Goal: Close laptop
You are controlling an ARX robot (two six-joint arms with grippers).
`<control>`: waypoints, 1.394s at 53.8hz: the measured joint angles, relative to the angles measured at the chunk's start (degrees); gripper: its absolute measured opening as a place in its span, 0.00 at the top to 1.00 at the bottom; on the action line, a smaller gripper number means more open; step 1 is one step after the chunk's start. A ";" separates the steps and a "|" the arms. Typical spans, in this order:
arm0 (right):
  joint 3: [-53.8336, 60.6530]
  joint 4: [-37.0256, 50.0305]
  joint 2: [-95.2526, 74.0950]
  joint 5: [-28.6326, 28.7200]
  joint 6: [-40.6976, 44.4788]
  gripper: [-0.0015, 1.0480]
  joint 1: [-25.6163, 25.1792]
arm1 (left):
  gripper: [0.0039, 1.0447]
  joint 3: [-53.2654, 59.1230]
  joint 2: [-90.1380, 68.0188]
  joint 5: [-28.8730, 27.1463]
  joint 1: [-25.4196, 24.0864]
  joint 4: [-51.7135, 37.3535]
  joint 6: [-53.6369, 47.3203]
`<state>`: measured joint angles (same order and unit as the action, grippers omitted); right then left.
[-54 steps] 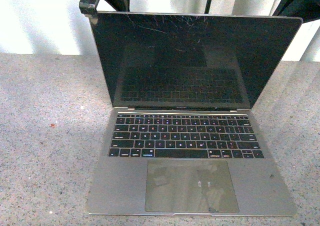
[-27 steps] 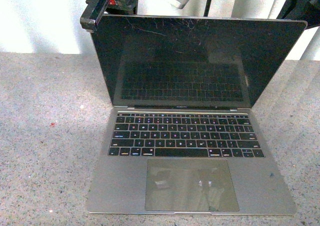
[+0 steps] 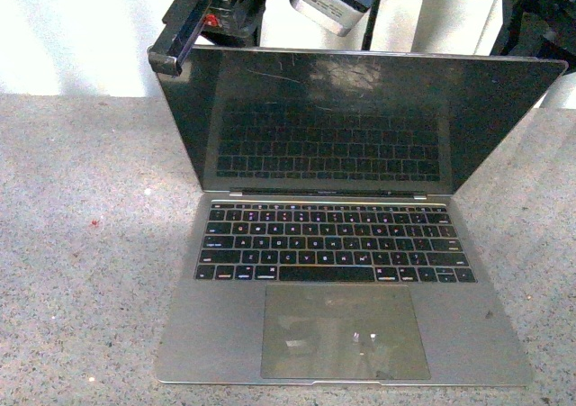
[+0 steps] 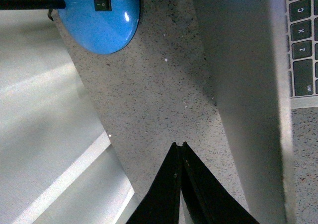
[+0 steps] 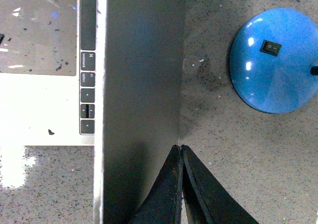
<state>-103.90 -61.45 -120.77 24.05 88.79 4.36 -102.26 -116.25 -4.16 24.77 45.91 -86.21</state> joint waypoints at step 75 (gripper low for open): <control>29.16 12.41 9.35 -0.59 3.34 0.97 4.74 | 0.97 34.14 9.27 3.39 2.54 -19.06 -0.50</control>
<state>-74.74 -49.04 -111.42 23.46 92.14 9.10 -68.12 -106.98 -0.78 27.31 26.85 -86.72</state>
